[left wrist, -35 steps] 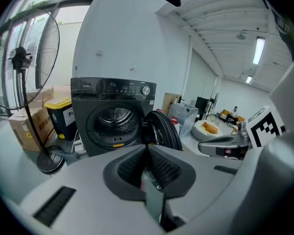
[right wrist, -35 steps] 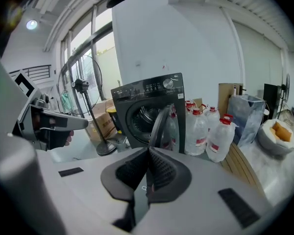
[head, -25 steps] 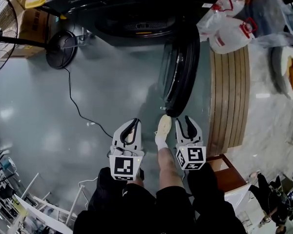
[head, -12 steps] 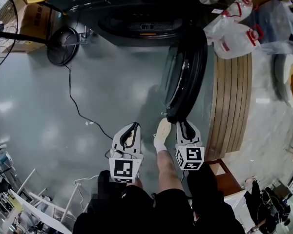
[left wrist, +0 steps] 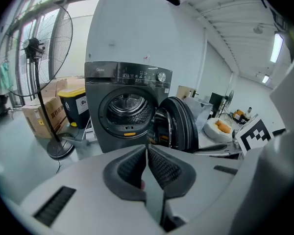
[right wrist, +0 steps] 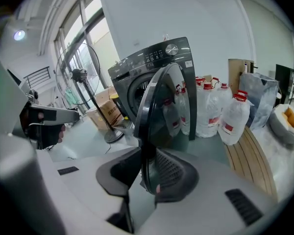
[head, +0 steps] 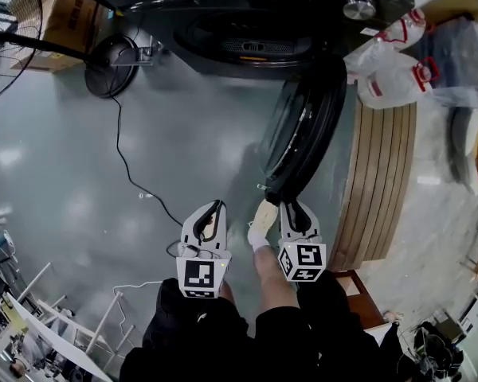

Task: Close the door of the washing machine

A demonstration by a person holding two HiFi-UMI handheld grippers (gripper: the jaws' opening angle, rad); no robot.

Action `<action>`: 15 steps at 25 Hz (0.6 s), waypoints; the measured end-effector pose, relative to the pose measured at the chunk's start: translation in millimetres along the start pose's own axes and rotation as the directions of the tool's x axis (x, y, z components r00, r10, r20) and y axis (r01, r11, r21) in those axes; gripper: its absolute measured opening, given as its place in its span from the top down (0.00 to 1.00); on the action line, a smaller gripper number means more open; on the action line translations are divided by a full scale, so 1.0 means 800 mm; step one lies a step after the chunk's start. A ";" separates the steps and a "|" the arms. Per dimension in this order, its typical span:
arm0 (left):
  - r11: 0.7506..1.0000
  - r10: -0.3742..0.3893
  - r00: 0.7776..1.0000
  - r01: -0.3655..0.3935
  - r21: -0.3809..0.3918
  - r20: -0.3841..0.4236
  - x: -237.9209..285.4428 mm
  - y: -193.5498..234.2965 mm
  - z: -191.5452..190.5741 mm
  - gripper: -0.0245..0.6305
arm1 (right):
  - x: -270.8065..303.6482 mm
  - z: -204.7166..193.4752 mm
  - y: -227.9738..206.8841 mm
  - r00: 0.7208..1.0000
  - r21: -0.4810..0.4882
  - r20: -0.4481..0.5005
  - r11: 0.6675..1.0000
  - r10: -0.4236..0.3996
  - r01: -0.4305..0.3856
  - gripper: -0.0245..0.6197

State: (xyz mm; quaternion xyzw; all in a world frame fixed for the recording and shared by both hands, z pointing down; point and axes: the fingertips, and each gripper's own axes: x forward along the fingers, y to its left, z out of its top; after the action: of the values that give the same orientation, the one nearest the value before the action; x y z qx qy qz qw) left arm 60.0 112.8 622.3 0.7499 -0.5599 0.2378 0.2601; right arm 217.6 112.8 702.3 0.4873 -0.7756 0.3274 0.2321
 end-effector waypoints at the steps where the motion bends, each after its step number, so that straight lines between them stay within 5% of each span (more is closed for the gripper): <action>1: 1.000 0.011 1.000 -0.011 -0.006 0.003 -0.002 0.003 0.000 0.91 | 0.002 0.000 0.004 1.000 0.003 0.000 1.000 0.004 -0.004 0.80; 15: 0.990 0.128 0.989 -0.122 -0.077 0.075 -0.025 0.108 0.006 0.91 | 0.046 0.021 0.076 0.999 -0.007 0.026 1.000 0.027 -0.027 0.78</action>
State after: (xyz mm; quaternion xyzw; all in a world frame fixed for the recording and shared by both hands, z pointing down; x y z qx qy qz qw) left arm -28.5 103.3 616.4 0.7124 -0.6240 0.2029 0.2490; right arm 146.4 96.9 699.1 0.4802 -0.7861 0.3216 0.2192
